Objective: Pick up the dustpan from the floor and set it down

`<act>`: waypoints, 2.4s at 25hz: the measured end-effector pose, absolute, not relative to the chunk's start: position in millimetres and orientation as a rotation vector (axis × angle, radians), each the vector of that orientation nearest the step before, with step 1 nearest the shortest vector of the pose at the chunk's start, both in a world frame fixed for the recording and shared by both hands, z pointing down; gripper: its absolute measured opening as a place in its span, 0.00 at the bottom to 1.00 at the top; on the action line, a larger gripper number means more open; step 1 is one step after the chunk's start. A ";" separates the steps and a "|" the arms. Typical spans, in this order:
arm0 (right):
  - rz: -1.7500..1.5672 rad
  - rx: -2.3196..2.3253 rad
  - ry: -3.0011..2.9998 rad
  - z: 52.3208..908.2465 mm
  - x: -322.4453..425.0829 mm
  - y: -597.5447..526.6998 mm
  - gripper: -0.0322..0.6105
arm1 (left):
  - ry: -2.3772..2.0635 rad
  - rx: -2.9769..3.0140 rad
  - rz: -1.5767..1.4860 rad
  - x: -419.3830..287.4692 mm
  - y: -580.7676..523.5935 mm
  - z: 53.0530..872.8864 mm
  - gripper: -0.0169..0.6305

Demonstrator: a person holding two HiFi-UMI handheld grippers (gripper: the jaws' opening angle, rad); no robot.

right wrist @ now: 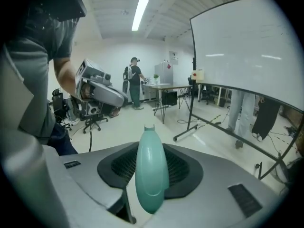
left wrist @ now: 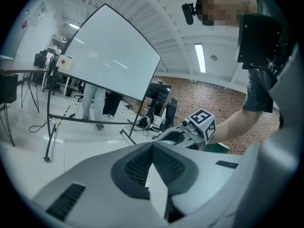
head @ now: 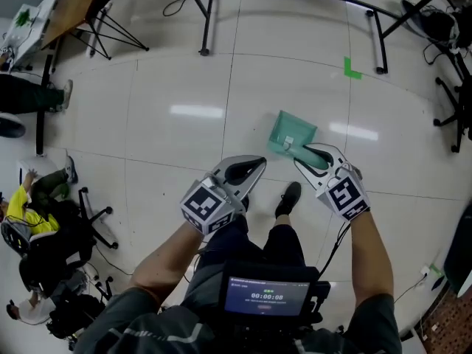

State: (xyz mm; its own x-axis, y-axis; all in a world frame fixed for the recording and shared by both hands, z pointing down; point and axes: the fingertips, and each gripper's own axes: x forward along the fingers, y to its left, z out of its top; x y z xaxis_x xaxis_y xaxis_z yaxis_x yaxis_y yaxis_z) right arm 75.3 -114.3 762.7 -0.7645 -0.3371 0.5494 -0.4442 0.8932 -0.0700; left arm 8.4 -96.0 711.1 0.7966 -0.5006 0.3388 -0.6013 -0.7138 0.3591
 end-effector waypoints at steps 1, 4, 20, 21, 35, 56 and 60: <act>0.259 0.571 -2.536 732.4 73.8 -111.3 0.30 | -0.831 2.540 0.283 5.2 -95.0 688.2 0.07; 0.245 0.594 -2.594 637.3 72.9 -95.1 0.30 | -0.857 2.553 0.229 -4.5 -87.9 613.6 0.07; 0.092 0.643 -2.757 320.4 78.9 22.4 0.29 | -0.823 2.835 -0.053 -4.8 5.5 324.4 0.06; 0.084 0.638 -2.762 314.7 76.6 27.1 0.29 | -0.836 2.836 -0.053 -5.0 7.9 318.5 0.06; 0.052 0.630 -2.801 291.8 58.1 37.7 0.29 | -0.869 2.815 -0.047 -22.7 18.4 302.2 0.06; 0.076 0.637 -2.800 295.3 4.8 -2.8 0.29 | -0.850 2.765 -0.059 -85.9 -17.4 308.9 0.07; 0.071 0.669 -2.798 305.1 -19.9 -26.1 0.29 | -0.815 2.786 -0.042 -117.1 -31.1 319.3 0.07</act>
State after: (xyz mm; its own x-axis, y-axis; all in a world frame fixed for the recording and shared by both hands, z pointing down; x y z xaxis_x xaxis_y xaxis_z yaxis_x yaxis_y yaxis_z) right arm -19.9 -26.1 305.1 -0.8592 -0.4379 0.2645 -0.4508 0.8925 0.0132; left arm -117.1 -31.1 319.3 0.8440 -0.5349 0.0389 -0.5280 -0.8162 0.2347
